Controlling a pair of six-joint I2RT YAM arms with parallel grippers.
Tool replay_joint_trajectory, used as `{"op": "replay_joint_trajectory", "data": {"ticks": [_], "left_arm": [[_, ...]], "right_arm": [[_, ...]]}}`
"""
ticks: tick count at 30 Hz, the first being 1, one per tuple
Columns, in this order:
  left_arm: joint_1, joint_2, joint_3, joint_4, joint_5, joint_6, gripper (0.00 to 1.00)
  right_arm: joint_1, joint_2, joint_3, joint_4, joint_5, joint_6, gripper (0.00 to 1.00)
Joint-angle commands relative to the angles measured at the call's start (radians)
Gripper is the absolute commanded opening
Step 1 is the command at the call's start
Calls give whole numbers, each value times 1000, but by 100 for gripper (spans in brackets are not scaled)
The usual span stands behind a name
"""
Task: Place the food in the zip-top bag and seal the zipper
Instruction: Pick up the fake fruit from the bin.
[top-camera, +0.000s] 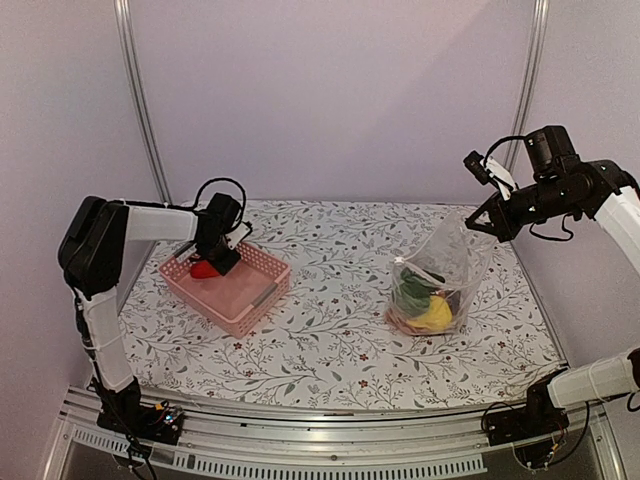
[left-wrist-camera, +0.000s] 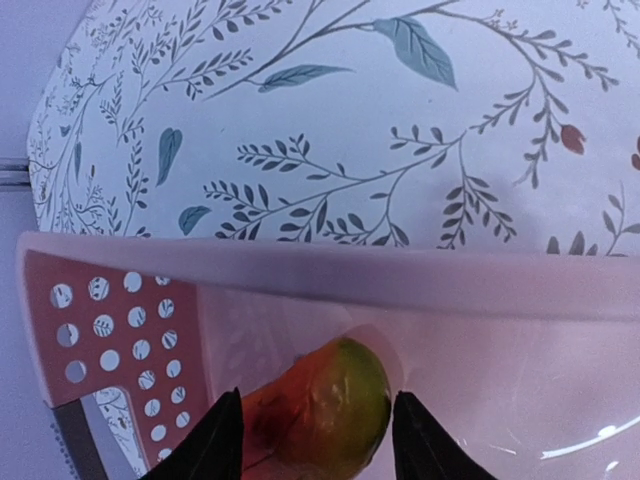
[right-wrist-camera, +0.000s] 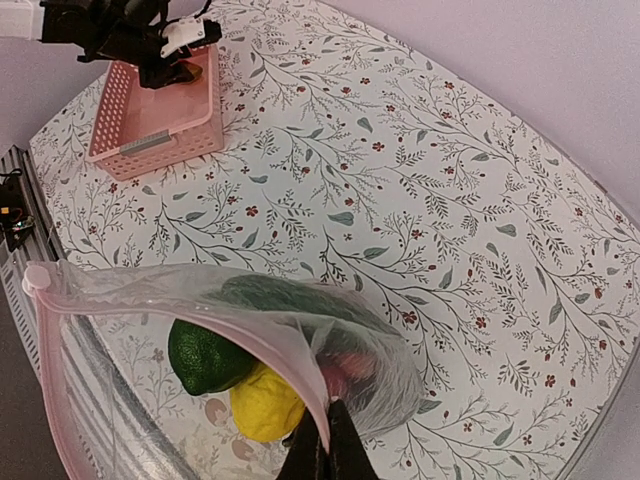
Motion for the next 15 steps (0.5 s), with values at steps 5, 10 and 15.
{"op": "replay_joint_trajectory", "data": {"ticks": [5, 10, 15], "left_arm": [[19, 42, 40, -25, 0, -14, 37], [11, -10, 60, -70, -29, -41, 27], [-37, -135, 67, -130, -48, -113, 11]], "right_arm": [[-4, -10, -11, 12, -18, -4, 0], [-4, -8, -15, 11, -19, -5, 0], [-4, -5, -17, 13, -21, -7, 0]]}}
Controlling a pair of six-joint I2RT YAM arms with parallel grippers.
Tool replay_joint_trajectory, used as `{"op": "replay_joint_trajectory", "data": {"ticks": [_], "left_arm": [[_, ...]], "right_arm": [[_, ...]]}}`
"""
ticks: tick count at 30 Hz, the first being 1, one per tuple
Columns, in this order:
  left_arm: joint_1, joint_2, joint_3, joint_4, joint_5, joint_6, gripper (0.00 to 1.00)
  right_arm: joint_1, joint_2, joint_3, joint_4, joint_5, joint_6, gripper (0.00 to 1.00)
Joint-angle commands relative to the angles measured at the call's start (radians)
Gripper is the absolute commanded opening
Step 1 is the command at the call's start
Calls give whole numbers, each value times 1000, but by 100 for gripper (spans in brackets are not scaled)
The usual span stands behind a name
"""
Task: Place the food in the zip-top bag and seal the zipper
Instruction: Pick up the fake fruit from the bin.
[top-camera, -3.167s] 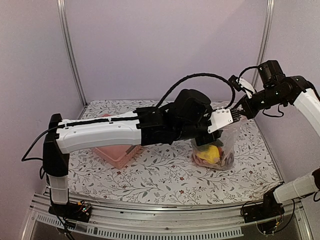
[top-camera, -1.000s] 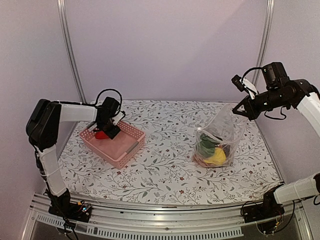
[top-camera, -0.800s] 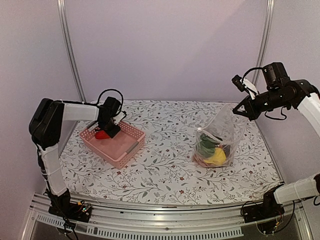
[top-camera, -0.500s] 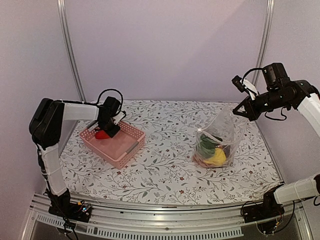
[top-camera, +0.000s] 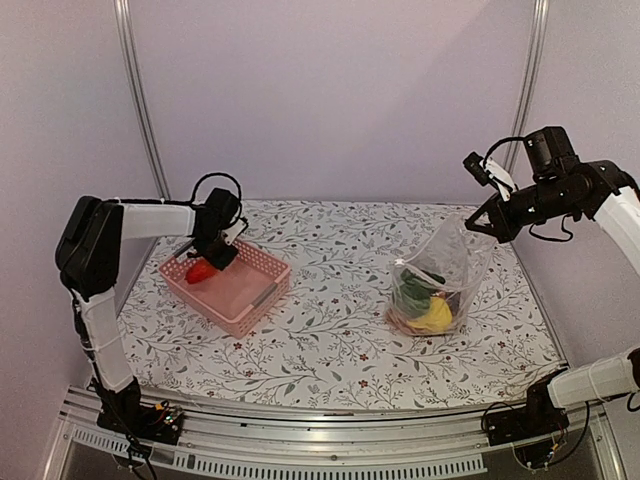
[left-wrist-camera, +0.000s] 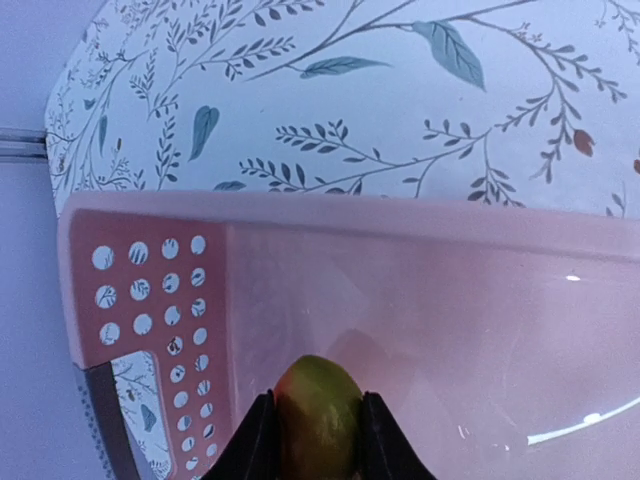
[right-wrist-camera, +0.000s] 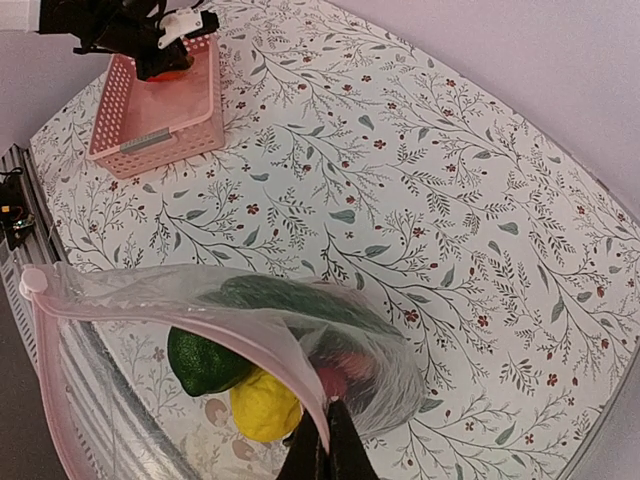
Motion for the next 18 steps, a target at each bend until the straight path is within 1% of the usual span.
{"op": "replay_joint_trajectory", "data": {"ticks": [1, 8, 11, 14, 18], "left_arm": [[-47, -164, 24, -66, -22, -85, 8], [-155, -398, -20, -49, 59, -169, 8], [-235, -463, -14, -32, 107, -199, 9], [-326, -519, -3, 21, 174, -217, 8], [-448, -567, 19, 145, 262, -249, 6]], "right_arm": [[-3, -3, -12, 13, -20, -8, 0], [-3, 7, -17, 12, -16, -11, 0], [-4, 7, -25, 13, -14, -11, 0], [-3, 7, -29, 13, -13, -11, 0], [-3, 5, -29, 11, -9, -11, 0]]}}
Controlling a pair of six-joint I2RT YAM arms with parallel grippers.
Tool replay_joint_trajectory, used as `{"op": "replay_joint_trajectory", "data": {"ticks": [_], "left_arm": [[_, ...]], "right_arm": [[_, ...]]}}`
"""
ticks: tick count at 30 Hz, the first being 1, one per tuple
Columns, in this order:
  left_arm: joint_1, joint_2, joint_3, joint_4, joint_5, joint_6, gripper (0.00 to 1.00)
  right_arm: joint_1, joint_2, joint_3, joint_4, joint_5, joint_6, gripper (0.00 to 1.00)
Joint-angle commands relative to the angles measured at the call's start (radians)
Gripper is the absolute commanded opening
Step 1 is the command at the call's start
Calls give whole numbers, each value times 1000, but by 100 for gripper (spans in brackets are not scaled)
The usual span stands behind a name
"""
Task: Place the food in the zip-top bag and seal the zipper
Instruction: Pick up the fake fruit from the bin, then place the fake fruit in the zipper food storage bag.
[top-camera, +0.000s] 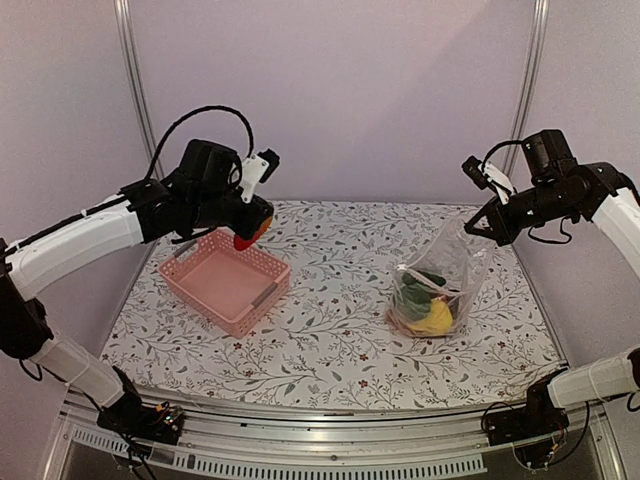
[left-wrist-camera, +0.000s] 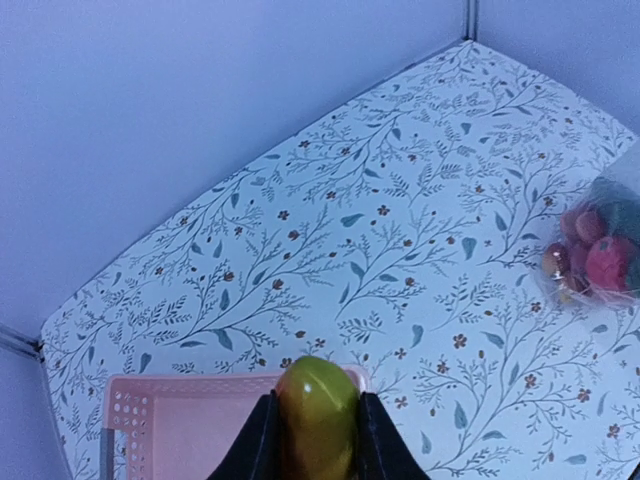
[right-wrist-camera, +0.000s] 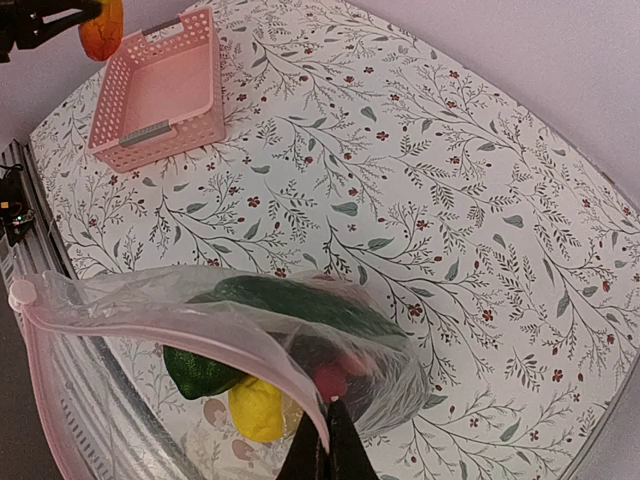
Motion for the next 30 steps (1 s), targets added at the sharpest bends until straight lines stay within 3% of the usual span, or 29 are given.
{"op": "replay_joint_trajectory", "data": {"ticks": [1, 6, 15, 20, 30], "left_arm": [[-124, -52, 23, 163, 143, -61, 6], [-227, -54, 35, 355, 296, -94, 3], [-335, 90, 140, 654, 488, -126, 0], [-349, 180, 170, 849, 701, -193, 0], [-393, 402, 331, 919, 808, -227, 0]], "right_arm": [[-3, 5, -10, 11, -7, -6, 0], [-4, 4, -14, 10, -6, -9, 0], [-4, 8, -4, 1, 2, -10, 0], [-4, 8, -4, 1, 5, -11, 0], [-4, 10, 5, -10, 18, -9, 0]]}}
